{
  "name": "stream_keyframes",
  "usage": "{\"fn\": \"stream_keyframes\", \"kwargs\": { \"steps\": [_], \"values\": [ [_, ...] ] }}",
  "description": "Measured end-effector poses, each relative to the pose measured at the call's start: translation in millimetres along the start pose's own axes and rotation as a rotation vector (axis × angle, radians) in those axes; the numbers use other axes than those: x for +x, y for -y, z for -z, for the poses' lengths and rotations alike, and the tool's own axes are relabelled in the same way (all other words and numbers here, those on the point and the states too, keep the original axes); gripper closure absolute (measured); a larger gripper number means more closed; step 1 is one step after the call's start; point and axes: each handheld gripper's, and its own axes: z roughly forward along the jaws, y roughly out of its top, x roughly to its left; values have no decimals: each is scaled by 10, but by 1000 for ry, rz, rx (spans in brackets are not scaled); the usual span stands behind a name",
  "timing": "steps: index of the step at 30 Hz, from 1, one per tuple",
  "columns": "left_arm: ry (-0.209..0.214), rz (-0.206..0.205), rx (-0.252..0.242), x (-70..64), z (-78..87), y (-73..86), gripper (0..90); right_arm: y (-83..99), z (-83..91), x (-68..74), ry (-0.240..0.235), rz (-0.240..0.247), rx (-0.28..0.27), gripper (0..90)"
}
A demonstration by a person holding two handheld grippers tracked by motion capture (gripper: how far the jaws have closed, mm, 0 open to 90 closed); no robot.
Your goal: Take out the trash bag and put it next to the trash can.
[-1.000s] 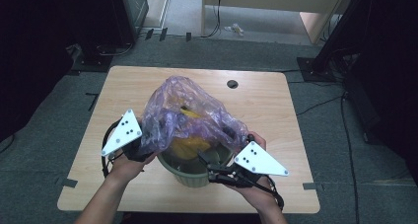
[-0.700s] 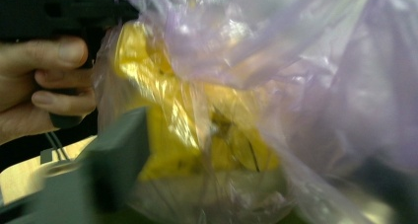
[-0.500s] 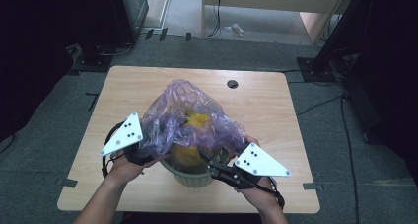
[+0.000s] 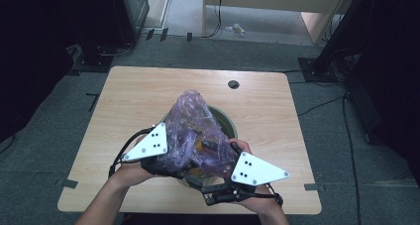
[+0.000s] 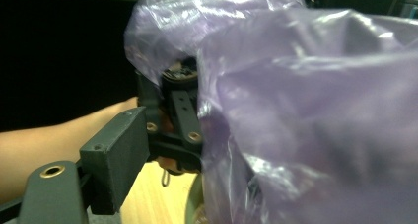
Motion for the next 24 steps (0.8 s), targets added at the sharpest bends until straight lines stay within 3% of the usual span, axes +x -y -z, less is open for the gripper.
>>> {"fn": "stream_keyframes", "kwargs": {
  "steps": [2, 3, 4, 5, 6, 7, 8, 11, 15, 17, 18, 19, 24],
  "values": [
    [5, -26, 17, -32, -24, 6, 451, -2, -1, 24, -33, 9, 2, 184],
    [8, -29, 13, -39, -29, 4, 572, 5, -11, 63, -74, 30, 13, 180],
    [14, -27, 10, -38, -26, 2, 635, 10, -21, 83, -89, 44, 21, 173],
    [23, -30, 1, -38, -20, 3, 635, 10, -21, 83, -89, 44, 21, 173],
    [33, -42, -4, -49, -18, 8, 695, 15, -30, 103, -92, 56, 27, 159],
    [31, -48, -4, -56, -17, 11, 831, 13, -42, 114, -69, 65, 25, 155],
    [21, -35, -5, -44, -10, 13, 868, 9, -39, 106, -61, 57, 19, 153],
    [15, -13, -22, -2, 23, 24, 893, 0, -20, 77, -53, 43, 4, 150],
    [-7, 24, -65, 85, 123, 40, 897, 0, 27, 17, 0, 33, 10, 143],
    [-54, 34, -103, 118, 188, 29, 897, 7, 35, -11, 25, 18, 15, 142],
    [-54, 34, -103, 118, 188, 29, 898, 7, 35, -11, 25, 18, 15, 142],
    [-81, 45, -124, 128, 211, 24, 898, 14, 33, -44, 54, 9, 21, 141],
    [-189, 78, -198, 184, 314, 5, 898, 26, 35, -72, 89, -3, 32, 141]
  ]
}}
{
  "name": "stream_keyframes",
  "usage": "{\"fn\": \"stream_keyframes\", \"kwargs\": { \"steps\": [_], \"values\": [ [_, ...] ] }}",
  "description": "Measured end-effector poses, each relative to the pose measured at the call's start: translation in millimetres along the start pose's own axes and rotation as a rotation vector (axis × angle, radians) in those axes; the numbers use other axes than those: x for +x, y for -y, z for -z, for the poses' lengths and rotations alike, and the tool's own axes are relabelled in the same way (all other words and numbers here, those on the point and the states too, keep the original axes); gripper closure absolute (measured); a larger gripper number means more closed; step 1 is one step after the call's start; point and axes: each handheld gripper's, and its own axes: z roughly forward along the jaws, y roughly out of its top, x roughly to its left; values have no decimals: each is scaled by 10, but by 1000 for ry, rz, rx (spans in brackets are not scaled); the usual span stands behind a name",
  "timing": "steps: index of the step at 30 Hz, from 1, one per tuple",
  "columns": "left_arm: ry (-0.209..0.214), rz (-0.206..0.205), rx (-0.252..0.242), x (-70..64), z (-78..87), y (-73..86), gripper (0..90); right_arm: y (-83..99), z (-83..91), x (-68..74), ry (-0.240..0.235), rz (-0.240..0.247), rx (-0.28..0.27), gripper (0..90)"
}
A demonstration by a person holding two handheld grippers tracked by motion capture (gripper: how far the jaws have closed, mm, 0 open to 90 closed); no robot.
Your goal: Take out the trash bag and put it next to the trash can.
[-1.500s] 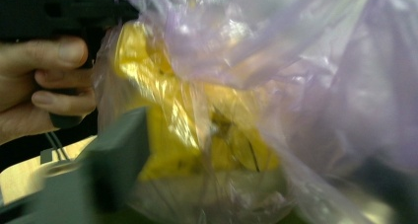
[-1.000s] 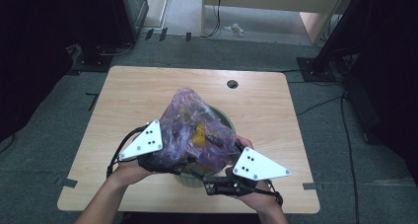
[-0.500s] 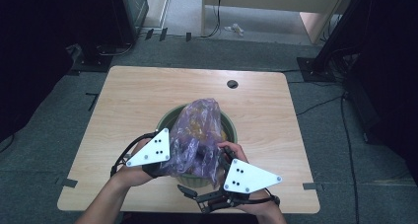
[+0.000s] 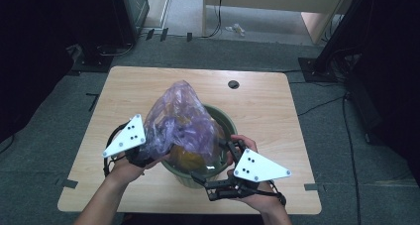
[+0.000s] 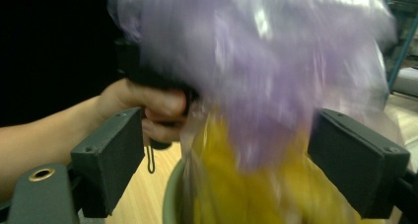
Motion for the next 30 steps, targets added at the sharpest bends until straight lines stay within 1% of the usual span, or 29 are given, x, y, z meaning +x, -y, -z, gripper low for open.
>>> {"fn": "stream_keyframes", "kwargs": {
  "steps": [2, 4, 5, 7, 10, 12, 15, 16, 18, 20, 22, 23, 25, 27, 28, 29, 30],
  "values": [
    [-49, 6, -24, 30, 33, -19, 899, 7, 6, -14, 23, -3, 3, 141],
    [-80, 11, -48, 47, 58, -40, 899, 10, 10, -19, 26, -7, 3, 141],
    [-100, 10, -64, 51, 76, -58, 898, 14, 14, -26, 37, -8, 0, 141],
    [-124, 0, -86, 44, 101, -85, 898, 39, 21, -56, 89, 2, 0, 141],
    [-155, -16, -109, 28, 130, -119, 898, 110, 33, -130, 181, -11, 6, 141],
    [-170, -26, -121, 36, 158, -151, 898, 184, 64, -214, 252, -51, 3, 140],
    [-187, -26, -135, 66, 201, -194, 898, 289, 140, -331, 354, -87, -2, 141],
    [-190, -25, -138, 78, 215, -208, 898, 324, 177, -368, 390, -104, -4, 140],
    [-201, -25, -148, 95, 238, -231, 898, 395, 260, -452, 452, -148, -16, 141],
    [-206, -26, -160, 103, 260, -259, 898, 459, 335, -531, 511, -181, -30, 141],
    [-215, -33, -173, 107, 288, -289, 898, 556, 436, -639, 568, -252, -49, 141],
    [-222, -36, -180, 104, 299, -302, 898, 613, 470, -684, 600, -272, -45, 141],
    [-221, -37, -188, 103, 318, -327, 898, 743, 512, -756, 673, -272, -17, 141],
    [-230, -46, -194, 96, 340, -360, 898, 933, 541, -847, 736, -290, 35, 142],
    [-230, -47, -196, 95, 348, -372, 898, 1064, 551, -909, 759, -321, 74, 142],
    [-233, -48, -202, 91, 359, -389, 898, 1145, 553, -948, 762, -350, 96, 142],
    [-235, -49, -204, 89, 366, -404, 898, 1277, 542, -1013, 779, -389, 153, 142]
  ]
}}
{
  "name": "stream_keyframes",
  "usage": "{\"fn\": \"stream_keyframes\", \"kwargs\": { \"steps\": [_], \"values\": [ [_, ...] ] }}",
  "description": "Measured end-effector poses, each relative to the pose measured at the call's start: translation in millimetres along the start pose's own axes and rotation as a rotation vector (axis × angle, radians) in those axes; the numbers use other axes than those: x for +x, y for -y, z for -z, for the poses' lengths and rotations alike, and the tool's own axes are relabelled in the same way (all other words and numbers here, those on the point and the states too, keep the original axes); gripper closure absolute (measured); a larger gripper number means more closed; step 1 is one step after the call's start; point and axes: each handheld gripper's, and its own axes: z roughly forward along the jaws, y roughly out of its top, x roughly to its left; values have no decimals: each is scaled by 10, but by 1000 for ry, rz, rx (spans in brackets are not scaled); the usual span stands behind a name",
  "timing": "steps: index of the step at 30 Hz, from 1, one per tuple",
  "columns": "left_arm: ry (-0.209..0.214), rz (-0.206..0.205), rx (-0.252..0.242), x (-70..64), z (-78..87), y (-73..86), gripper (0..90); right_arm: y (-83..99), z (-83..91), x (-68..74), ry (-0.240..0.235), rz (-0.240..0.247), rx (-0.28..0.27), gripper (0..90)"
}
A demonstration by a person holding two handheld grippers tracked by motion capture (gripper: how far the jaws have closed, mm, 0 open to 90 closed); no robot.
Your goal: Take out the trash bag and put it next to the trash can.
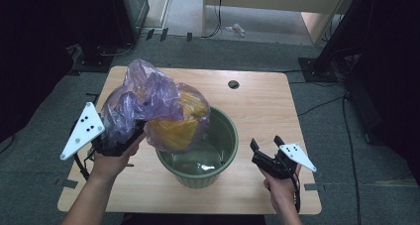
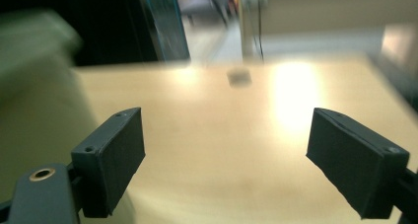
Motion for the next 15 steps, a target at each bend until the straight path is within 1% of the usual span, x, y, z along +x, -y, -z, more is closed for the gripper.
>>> {"fn": "stream_keyframes", "kwargs": {
  "steps": [1, 2, 3, 4, 6, 7, 9, 11, 12, 15],
  "values": [
    [1, -3, 3, 2, 3, -16, 898, 74, -73, -39, 30, -1, 50, 145],
    [1, -5, 2, 3, 4, -29, 898, 141, -143, -75, 47, 7, 92, 145],
    [-3, -6, 1, 3, 8, -43, 898, 198, -206, -97, 61, 21, 132, 144],
    [-3, -6, -1, 6, 9, -53, 898, 248, -262, -111, 81, 46, 159, 143],
    [-9, -16, -5, 12, 22, -82, 898, 312, -329, -125, 98, 75, 194, 140],
    [-10, -16, -5, 18, 30, -92, 898, 343, -361, -136, 110, 101, 213, 140],
    [-20, -18, -13, 41, 55, -124, 898, 378, -388, -167, 134, 130, 237, 140],
    [-28, -21, -16, 70, 83, -149, 898, 404, -393, -218, 146, 137, 250, 140],
    [-33, -22, -15, 81, 95, -157, 898, 422, -391, -262, 156, 135, 259, 140],
    [-51, -24, -10, 132, 140, -192, 898, 463, -384, -355, 164, 129, 277, 140]
  ]
}}
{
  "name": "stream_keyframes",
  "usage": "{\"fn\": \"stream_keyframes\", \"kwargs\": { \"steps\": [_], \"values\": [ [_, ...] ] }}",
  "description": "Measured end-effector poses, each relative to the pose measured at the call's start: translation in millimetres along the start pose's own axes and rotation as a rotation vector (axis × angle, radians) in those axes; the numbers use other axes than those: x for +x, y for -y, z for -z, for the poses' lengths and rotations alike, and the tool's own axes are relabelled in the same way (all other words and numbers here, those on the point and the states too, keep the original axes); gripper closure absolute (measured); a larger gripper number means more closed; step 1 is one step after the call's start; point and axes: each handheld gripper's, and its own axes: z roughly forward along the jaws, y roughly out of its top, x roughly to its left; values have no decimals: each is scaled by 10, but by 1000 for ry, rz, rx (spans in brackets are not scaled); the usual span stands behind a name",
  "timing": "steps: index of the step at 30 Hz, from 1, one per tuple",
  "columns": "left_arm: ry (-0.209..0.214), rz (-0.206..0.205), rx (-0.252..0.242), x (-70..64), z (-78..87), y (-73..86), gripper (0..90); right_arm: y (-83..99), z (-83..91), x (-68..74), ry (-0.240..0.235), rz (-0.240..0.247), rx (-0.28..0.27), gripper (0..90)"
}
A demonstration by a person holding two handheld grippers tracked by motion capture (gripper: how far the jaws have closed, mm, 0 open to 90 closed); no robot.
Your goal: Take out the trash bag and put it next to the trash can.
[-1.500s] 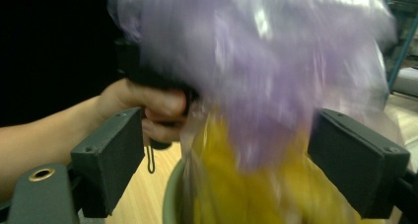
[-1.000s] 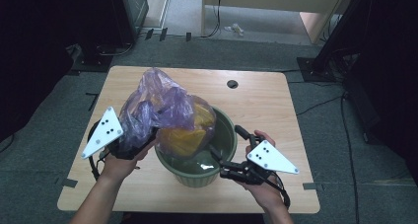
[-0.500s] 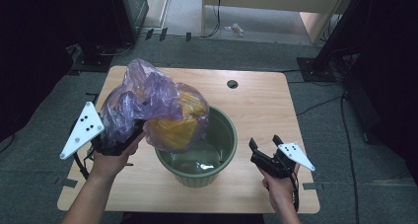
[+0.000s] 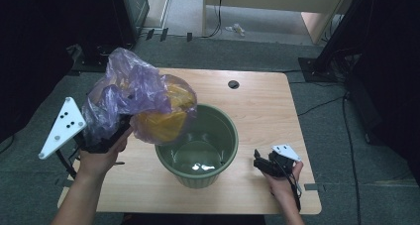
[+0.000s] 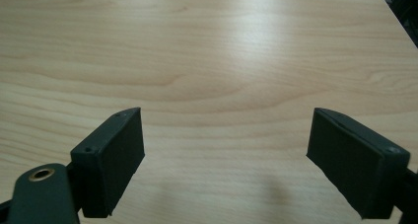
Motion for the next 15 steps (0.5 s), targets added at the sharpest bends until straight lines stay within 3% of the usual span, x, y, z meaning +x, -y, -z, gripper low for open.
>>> {"fn": "stream_keyframes", "kwargs": {
  "steps": [5, 10, 11, 15],
  "values": [
    [-39, 3, -4, 106, 74, -70, 898, 103, -64, -83, 9, 46, 46, 136],
    [-72, -22, 1, 160, 132, -99, 898, 86, -120, -84, -20, 46, 112, 131],
    [-81, -22, 1, 174, 145, -102, 898, 84, -126, -90, -43, 35, 119, 129],
    [-115, -14, -12, 241, 206, -125, 898, 82, -130, -94, -47, 30, 124, 120]
  ]
}}
